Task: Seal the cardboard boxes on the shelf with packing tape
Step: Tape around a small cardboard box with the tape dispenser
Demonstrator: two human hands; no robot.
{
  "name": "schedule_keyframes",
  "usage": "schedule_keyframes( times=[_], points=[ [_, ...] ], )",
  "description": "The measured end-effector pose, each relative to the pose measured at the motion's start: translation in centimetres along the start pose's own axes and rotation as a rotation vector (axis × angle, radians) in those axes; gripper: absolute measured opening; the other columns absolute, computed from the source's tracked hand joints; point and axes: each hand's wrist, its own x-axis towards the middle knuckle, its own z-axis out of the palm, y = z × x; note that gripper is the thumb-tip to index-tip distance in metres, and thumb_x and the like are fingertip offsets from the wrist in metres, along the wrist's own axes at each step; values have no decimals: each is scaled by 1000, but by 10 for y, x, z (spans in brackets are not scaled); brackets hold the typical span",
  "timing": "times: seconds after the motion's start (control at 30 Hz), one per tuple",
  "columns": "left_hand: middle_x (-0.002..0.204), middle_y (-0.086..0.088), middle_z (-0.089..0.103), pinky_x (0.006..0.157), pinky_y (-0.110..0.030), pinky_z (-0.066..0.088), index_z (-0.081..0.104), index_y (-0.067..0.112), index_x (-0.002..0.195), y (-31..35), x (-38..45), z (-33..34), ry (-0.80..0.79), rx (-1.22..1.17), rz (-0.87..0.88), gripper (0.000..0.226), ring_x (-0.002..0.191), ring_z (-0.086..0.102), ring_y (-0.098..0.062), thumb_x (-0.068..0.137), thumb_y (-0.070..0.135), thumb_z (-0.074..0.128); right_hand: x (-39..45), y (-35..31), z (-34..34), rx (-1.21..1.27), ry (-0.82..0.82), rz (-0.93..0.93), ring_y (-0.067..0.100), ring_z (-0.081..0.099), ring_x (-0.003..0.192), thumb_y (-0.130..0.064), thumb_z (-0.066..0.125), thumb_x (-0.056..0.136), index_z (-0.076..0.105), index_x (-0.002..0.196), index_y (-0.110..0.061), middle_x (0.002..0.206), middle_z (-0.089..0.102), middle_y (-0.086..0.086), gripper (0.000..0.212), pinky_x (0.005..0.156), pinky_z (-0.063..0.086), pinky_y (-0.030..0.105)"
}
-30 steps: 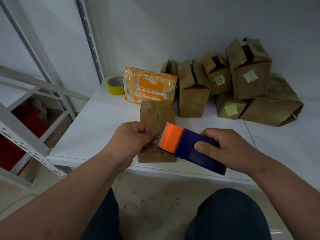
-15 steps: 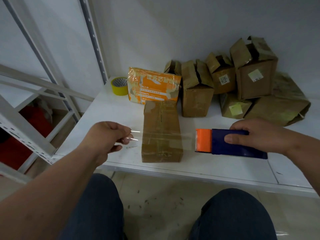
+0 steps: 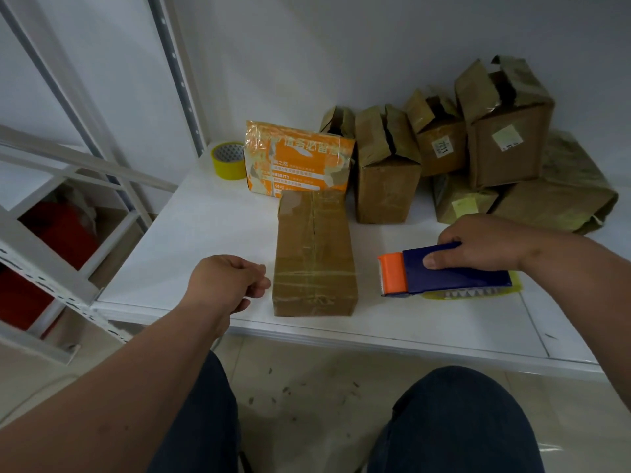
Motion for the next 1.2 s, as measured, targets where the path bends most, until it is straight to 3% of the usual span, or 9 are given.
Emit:
schedule_keyframes(
  times=[0.3, 0.4, 0.53, 0.63, 0.73, 0.8, 0.93, 1.07, 1.2],
  points=[
    [76, -3, 73, 53, -25, 47, 72, 13, 80, -14, 3, 16, 39, 165, 47, 15, 64, 64, -15, 92, 17, 64, 18, -13, 14, -90, -61, 18, 19, 61, 83, -61, 52, 88, 68, 94, -14, 93, 65, 7, 50, 70, 45, 31],
    [89, -1, 74, 63, -27, 54, 72, 16, 108, -18, 6, 16, 18, 349, 77, 23, 75, 67, -16, 91, 30, 64, 25, -21, 20, -137, -49, -11, 17, 57, 75, -62, 50, 87, 66, 86, -15, 86, 63, 5, 50, 65, 42, 31],
    [111, -1, 69, 88, -35, 54, 49, 24, 142, -35, 8, 15, -59, 573, 85, 57, 101, 65, -22, 89, 38, 65, 30, -27, 21, -145, -19, -17, 17, 52, 66, -62, 53, 86, 65, 78, -12, 76, 58, 6, 52, 60, 36, 30],
    [110, 2, 63, 81, -29, 47, 39, 26, 144, -38, 6, 20, -40, 675, 254, 58, 93, 58, -15, 91, 21, 61, 29, -26, 23, -134, -8, -27, 17, 54, 68, -62, 53, 85, 68, 84, -11, 79, 61, 7, 53, 61, 38, 30],
    [139, -4, 50, 106, -38, 40, 36, 23, 148, -29, 2, 24, 34, 722, 616, 56, 125, 45, -23, 94, 11, 48, 27, -26, 23, -140, -3, -31, 16, 53, 67, -61, 53, 86, 65, 78, -13, 77, 60, 6, 50, 61, 38, 30],
    [154, 0, 35, 117, -40, 26, 26, 22, 153, -18, 2, 33, -62, 796, 792, 56, 143, 26, -26, 98, 33, 37, 27, -26, 23, -136, 1, -32, 17, 54, 67, -61, 53, 86, 65, 77, -13, 75, 59, 5, 50, 61, 38, 30],
    [161, 11, -16, 122, -46, 4, -12, 28, 154, -17, 9, 52, -293, 1217, 693, 96, 148, -20, -18, 80, 83, 17, 26, -24, 22, -143, -10, -45, 17, 55, 69, -62, 52, 86, 63, 75, -16, 77, 60, 5, 49, 62, 40, 31],
    [163, 5, -15, 123, -43, 6, -14, 25, 153, -27, 14, 52, -270, 1262, 762, 107, 147, -23, -21, 67, 88, -5, 24, -25, 21, -173, -32, -41, 16, 53, 69, -63, 49, 87, 60, 74, -19, 76, 58, 4, 48, 61, 38, 30],
    [162, 5, -17, 123, -40, 5, -15, 24, 153, -25, 11, 55, -266, 1272, 748, 100, 147, -23, -21, 73, 80, 5, 29, -41, 12, -240, -75, -20, 16, 56, 71, -65, 51, 86, 61, 77, -18, 78, 59, 3, 48, 58, 39, 29]
  ],
)
